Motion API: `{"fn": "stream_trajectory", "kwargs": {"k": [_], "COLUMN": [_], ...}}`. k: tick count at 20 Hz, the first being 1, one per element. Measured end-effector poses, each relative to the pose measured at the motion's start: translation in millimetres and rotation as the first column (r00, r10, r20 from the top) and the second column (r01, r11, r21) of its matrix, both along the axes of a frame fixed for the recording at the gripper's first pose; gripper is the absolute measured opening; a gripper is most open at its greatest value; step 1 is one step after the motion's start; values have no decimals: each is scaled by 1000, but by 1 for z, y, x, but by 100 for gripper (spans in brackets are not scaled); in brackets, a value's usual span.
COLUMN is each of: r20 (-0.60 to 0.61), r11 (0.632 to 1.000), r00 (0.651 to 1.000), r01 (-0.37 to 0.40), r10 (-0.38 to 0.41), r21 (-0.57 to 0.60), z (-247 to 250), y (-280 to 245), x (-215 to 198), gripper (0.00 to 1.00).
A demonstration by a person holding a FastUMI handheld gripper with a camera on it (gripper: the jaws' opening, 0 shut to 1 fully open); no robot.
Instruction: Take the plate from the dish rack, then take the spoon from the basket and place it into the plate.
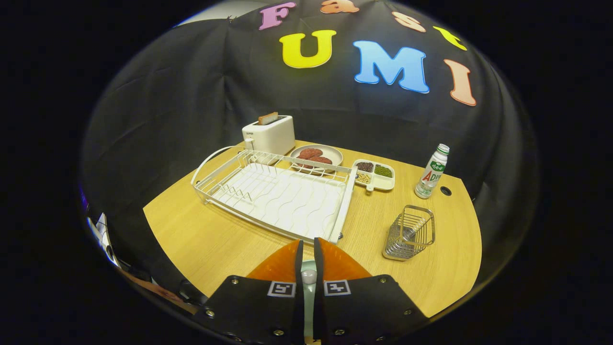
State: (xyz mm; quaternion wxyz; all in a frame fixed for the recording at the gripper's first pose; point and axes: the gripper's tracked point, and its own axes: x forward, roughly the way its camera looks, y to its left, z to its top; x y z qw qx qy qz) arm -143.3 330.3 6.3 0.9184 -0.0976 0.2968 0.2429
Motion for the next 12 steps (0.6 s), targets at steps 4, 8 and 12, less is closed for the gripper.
{"fn": "stream_trajectory", "kwargs": {"k": [4,8,12], "r20": [0,30,130], "r11": [999,999,998], "r00": [1000,999,991], "r01": [-22,-21,3], "r10": [22,22,5], "r21": [-24,-40,-59], "z": [-5,6,29], "y": [7,4,-16], "x": [-5,-7,6], "gripper": [9,15,19]}}
